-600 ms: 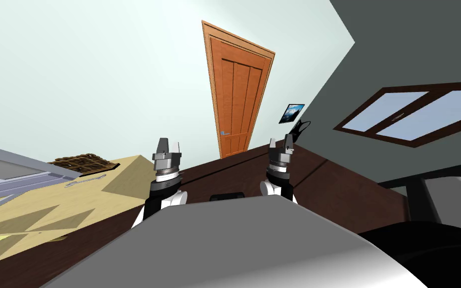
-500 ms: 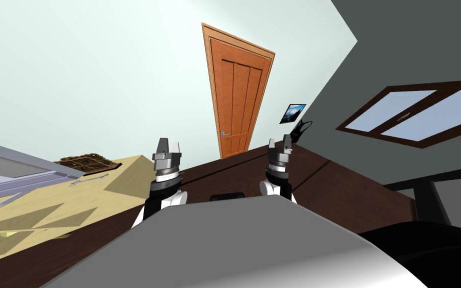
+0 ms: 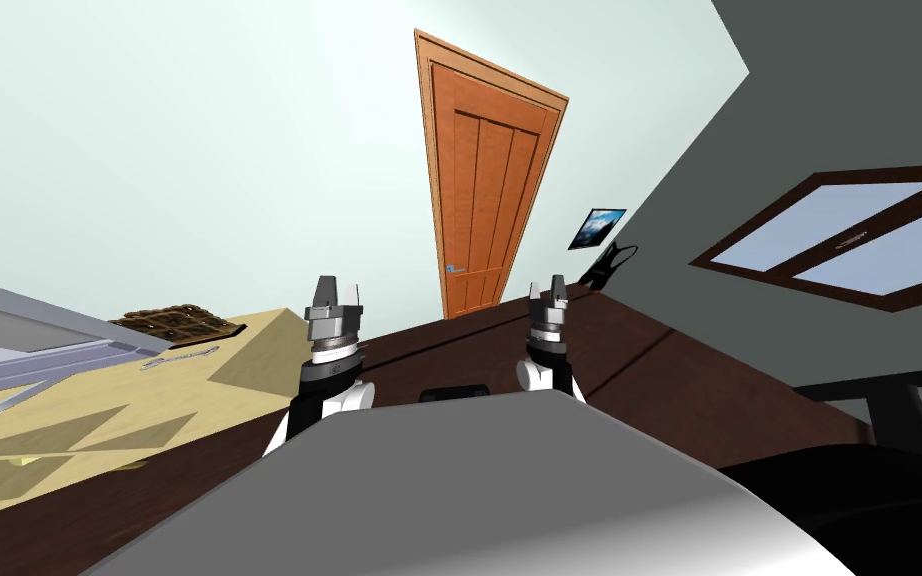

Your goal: Pull the door open

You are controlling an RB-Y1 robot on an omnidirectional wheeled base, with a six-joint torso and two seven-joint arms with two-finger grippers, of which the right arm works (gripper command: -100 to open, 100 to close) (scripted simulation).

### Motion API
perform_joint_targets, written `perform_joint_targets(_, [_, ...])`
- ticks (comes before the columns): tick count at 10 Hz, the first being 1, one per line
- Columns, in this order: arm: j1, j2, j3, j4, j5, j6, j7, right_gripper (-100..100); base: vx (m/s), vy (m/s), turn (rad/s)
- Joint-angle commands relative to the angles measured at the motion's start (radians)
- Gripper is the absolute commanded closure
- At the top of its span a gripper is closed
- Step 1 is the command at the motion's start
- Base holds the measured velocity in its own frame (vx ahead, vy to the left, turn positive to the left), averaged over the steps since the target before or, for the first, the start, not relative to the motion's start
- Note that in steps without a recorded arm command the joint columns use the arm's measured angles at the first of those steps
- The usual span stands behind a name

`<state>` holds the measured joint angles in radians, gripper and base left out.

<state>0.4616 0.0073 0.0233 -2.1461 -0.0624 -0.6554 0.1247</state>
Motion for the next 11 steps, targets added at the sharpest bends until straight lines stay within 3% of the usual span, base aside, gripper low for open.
perform_joint_targets(1, [-0.012, -0.008, -0.002, 0.038, -0.001, -0.005, -0.005, -100, 0.083, 0.007, 0.067])
perform_joint_targets(7, [-0.087, -0.04, -0.019, 0.222, -0.009, -0.025, -0.026, -100, 0.09, -0.001, 0.091])
perform_joint_targets(8, [-0.087, -0.04, -0.019, 0.228, -0.009, -0.025, -0.026, -100, 0.065, 0.006, 0.036])
perform_joint_targets(11, [-0.131, -0.057, -0.029, 0.335, -0.014, -0.037, -0.039, -100, 0.072, 0.009, 0.094])
